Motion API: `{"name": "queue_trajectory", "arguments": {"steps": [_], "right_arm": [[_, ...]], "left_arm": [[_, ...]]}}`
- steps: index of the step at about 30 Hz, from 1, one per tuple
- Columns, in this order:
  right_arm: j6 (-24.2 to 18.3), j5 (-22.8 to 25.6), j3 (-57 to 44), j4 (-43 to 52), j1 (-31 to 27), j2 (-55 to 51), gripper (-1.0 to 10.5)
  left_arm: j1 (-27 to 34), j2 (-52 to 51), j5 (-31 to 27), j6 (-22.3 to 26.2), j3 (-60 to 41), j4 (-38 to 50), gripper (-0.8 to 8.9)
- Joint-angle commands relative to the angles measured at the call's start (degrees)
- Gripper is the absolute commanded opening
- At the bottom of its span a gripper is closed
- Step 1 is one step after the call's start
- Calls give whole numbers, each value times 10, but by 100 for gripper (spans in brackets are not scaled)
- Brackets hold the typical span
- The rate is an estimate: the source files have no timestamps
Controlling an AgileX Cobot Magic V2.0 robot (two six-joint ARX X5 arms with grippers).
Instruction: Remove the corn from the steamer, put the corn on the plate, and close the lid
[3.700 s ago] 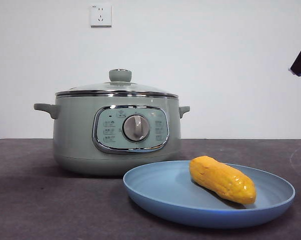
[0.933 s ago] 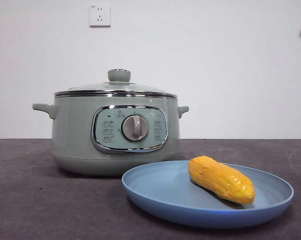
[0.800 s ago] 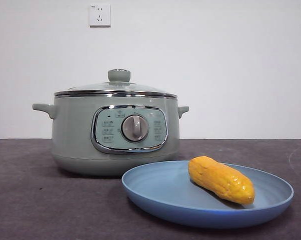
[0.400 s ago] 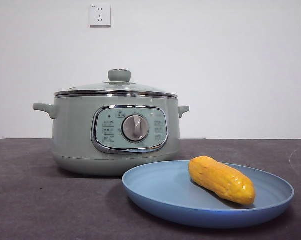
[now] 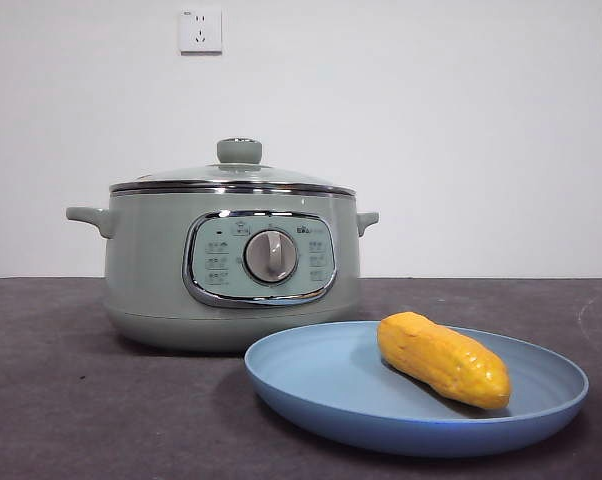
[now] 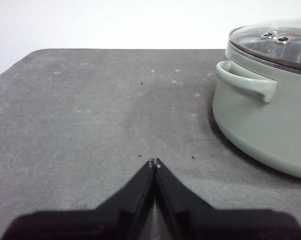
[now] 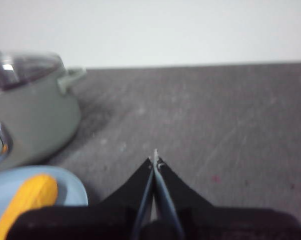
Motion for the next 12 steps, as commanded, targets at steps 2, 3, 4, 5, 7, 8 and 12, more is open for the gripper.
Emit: {"name": "queue_trajectory", "arguments": {"steps": [2, 3, 4, 5, 7, 8, 12], "right_arm": [[4, 2, -6, -32, -1, -2, 1], [4, 2, -6, -31, -1, -2, 1], [5, 1, -6, -31, -1, -2, 1], [8, 1, -6, -31, -1, -2, 1], [20, 2, -6, -30, 0, -2, 1], [19, 2, -6, -28, 0, -2, 1], [19, 3, -6, -28, 0, -2, 1]], "left_arm": [[2, -2, 0, -3, -8, 3, -3], [2, -2, 0, -3, -8, 3, -3], [2, -2, 0, -3, -8, 3, -3], [2, -2, 0, -3, -8, 3, -3], [2, -2, 0, -3, -8, 3, -3], [2, -2, 0, -3, -8, 3, -3], [2, -2, 0, -3, -8, 3, -3]]}}
